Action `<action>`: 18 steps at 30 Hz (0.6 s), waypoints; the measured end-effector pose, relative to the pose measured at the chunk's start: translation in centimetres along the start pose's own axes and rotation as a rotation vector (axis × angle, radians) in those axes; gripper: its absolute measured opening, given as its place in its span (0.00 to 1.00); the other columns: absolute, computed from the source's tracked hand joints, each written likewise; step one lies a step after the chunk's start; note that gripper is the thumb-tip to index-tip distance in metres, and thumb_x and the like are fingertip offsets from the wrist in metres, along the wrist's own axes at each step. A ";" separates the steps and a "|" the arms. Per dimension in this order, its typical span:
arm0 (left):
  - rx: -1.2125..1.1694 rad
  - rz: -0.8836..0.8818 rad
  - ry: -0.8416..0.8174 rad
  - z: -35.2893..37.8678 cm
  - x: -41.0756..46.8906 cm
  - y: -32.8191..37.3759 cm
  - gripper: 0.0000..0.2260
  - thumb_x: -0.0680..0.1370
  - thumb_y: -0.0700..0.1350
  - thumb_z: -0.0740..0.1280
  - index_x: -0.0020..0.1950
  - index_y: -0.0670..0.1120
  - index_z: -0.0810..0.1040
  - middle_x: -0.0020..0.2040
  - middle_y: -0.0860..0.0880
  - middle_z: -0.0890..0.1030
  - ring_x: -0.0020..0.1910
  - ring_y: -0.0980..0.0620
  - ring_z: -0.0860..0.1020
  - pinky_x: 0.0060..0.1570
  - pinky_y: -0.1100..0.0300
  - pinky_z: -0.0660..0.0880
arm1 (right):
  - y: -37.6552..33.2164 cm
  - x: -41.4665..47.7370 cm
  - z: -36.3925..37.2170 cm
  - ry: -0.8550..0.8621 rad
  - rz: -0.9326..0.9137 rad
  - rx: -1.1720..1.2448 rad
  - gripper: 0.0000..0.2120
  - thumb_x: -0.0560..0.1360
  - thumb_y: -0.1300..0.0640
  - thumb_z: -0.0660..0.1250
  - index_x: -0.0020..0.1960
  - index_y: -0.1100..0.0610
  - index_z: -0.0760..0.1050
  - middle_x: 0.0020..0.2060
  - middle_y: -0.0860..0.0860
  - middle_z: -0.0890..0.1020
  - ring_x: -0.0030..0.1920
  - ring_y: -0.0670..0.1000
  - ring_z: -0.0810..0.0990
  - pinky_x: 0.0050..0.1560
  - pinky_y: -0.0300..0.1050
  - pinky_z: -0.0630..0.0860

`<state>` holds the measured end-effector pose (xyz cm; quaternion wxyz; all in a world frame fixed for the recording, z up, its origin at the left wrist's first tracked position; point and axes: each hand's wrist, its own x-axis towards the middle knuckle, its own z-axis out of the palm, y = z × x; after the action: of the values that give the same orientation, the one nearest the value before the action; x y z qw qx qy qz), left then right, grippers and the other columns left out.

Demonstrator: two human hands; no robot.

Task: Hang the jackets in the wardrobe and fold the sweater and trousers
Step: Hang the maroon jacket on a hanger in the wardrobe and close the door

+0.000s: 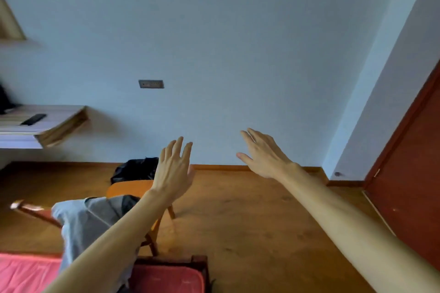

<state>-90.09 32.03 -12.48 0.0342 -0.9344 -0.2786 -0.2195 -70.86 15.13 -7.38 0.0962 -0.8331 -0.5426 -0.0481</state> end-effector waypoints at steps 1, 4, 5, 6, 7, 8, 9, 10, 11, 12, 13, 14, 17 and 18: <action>0.011 -0.032 -0.005 -0.1 -0.8 -1.4 0.28 0.78 0.46 0.67 0.76 0.43 0.64 0.77 0.38 0.62 0.75 0.36 0.62 0.71 0.42 0.64 | -1.1 1.0 0.8 -0.003 -0.038 0.009 0.32 0.84 0.45 0.55 0.80 0.60 0.50 0.79 0.60 0.57 0.79 0.58 0.55 0.78 0.53 0.54; 0.055 -0.132 -0.014 -0.6 -3.4 -5.5 0.27 0.75 0.44 0.70 0.73 0.41 0.69 0.74 0.37 0.67 0.72 0.36 0.66 0.68 0.41 0.68 | -5.0 3.8 2.9 -0.014 -0.160 0.029 0.30 0.83 0.45 0.56 0.79 0.61 0.54 0.76 0.58 0.63 0.76 0.57 0.61 0.76 0.53 0.58; 0.063 -0.167 -0.016 -0.8 -4.3 -6.8 0.27 0.74 0.44 0.71 0.71 0.41 0.70 0.72 0.37 0.69 0.71 0.36 0.67 0.67 0.41 0.68 | -6.4 4.7 3.5 -0.025 -0.194 0.040 0.30 0.83 0.45 0.56 0.79 0.61 0.54 0.76 0.58 0.62 0.76 0.56 0.61 0.76 0.54 0.58; 0.066 -0.202 -0.013 -1.0 -5.2 -8.0 0.27 0.73 0.43 0.71 0.71 0.41 0.70 0.72 0.37 0.70 0.70 0.36 0.68 0.67 0.41 0.68 | -7.8 5.4 4.2 -0.039 -0.224 0.053 0.31 0.83 0.45 0.56 0.79 0.61 0.54 0.77 0.58 0.61 0.77 0.56 0.60 0.76 0.54 0.57; 0.064 -0.236 -0.010 -1.3 -6.1 -9.2 0.26 0.73 0.43 0.70 0.70 0.41 0.71 0.71 0.38 0.70 0.70 0.36 0.68 0.67 0.42 0.68 | -9.2 6.2 4.7 -0.050 -0.256 0.065 0.31 0.83 0.45 0.56 0.79 0.61 0.53 0.77 0.58 0.61 0.77 0.56 0.59 0.77 0.54 0.57; 0.062 -0.270 -0.005 -1.6 -7.0 -10.4 0.26 0.73 0.42 0.70 0.70 0.41 0.70 0.71 0.39 0.70 0.70 0.37 0.68 0.67 0.42 0.68 | -10.6 6.9 5.3 -0.060 -0.290 0.074 0.31 0.83 0.45 0.56 0.79 0.60 0.54 0.77 0.58 0.61 0.77 0.56 0.59 0.77 0.54 0.57; 0.061 -0.303 -0.002 -1.8 -7.8 -11.4 0.26 0.73 0.42 0.70 0.70 0.41 0.70 0.71 0.39 0.70 0.70 0.38 0.67 0.68 0.43 0.68 | -12.0 7.6 5.8 -0.069 -0.324 0.081 0.30 0.83 0.45 0.56 0.79 0.61 0.54 0.77 0.58 0.62 0.77 0.56 0.60 0.76 0.54 0.58; 0.063 -0.338 -0.002 -2.0 -8.6 -12.4 0.26 0.73 0.42 0.70 0.70 0.41 0.71 0.71 0.40 0.70 0.70 0.38 0.67 0.68 0.43 0.68 | -13.3 8.1 6.3 -0.080 -0.355 0.087 0.30 0.83 0.45 0.56 0.79 0.61 0.55 0.76 0.57 0.63 0.77 0.56 0.61 0.76 0.54 0.58; 0.071 -0.374 -0.002 -2.2 -9.4 -13.4 0.26 0.73 0.42 0.70 0.70 0.41 0.71 0.71 0.40 0.70 0.70 0.38 0.67 0.67 0.43 0.68 | -14.5 8.8 6.9 -0.093 -0.385 0.091 0.29 0.83 0.45 0.56 0.78 0.61 0.56 0.75 0.57 0.64 0.76 0.56 0.61 0.76 0.54 0.59; 0.081 -0.409 0.000 -2.3 -10.2 -14.2 0.26 0.73 0.41 0.71 0.70 0.41 0.71 0.70 0.40 0.70 0.69 0.38 0.68 0.67 0.43 0.68 | -15.6 9.4 7.4 -0.104 -0.416 0.093 0.29 0.83 0.46 0.56 0.78 0.61 0.57 0.75 0.57 0.65 0.76 0.57 0.62 0.75 0.54 0.59; 0.091 -0.439 0.004 -2.4 -11.0 -14.9 0.25 0.72 0.41 0.71 0.69 0.41 0.72 0.69 0.39 0.71 0.68 0.37 0.69 0.66 0.42 0.69 | -16.7 10.1 8.1 -0.114 -0.449 0.098 0.28 0.83 0.46 0.57 0.77 0.61 0.58 0.74 0.57 0.66 0.75 0.57 0.63 0.75 0.54 0.60; 0.097 -0.469 0.003 -2.4 -11.8 -15.6 0.25 0.71 0.40 0.72 0.68 0.41 0.73 0.68 0.39 0.72 0.67 0.37 0.70 0.65 0.42 0.70 | -17.8 10.7 8.7 -0.122 -0.483 0.104 0.28 0.83 0.45 0.57 0.77 0.60 0.59 0.73 0.57 0.67 0.74 0.57 0.64 0.74 0.54 0.61; 0.137 -0.574 -0.017 -2.3 -14.4 -17.6 0.25 0.71 0.40 0.72 0.67 0.41 0.73 0.68 0.38 0.73 0.67 0.37 0.71 0.65 0.41 0.70 | -21.2 12.8 10.7 -0.149 -0.577 0.123 0.30 0.82 0.44 0.57 0.78 0.59 0.57 0.75 0.57 0.65 0.75 0.57 0.63 0.75 0.54 0.60; 0.154 -0.607 -0.024 -2.3 -15.2 -18.3 0.24 0.72 0.41 0.72 0.68 0.41 0.73 0.68 0.38 0.72 0.67 0.37 0.71 0.66 0.41 0.71 | -22.3 13.4 11.3 -0.160 -0.606 0.130 0.31 0.82 0.44 0.58 0.78 0.59 0.56 0.76 0.57 0.64 0.76 0.57 0.61 0.76 0.54 0.59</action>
<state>-112.14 39.29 -17.98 0.0347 -0.8056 -0.5610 -0.1870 -86.04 38.28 -13.57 0.0874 -0.6267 -0.7739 0.0258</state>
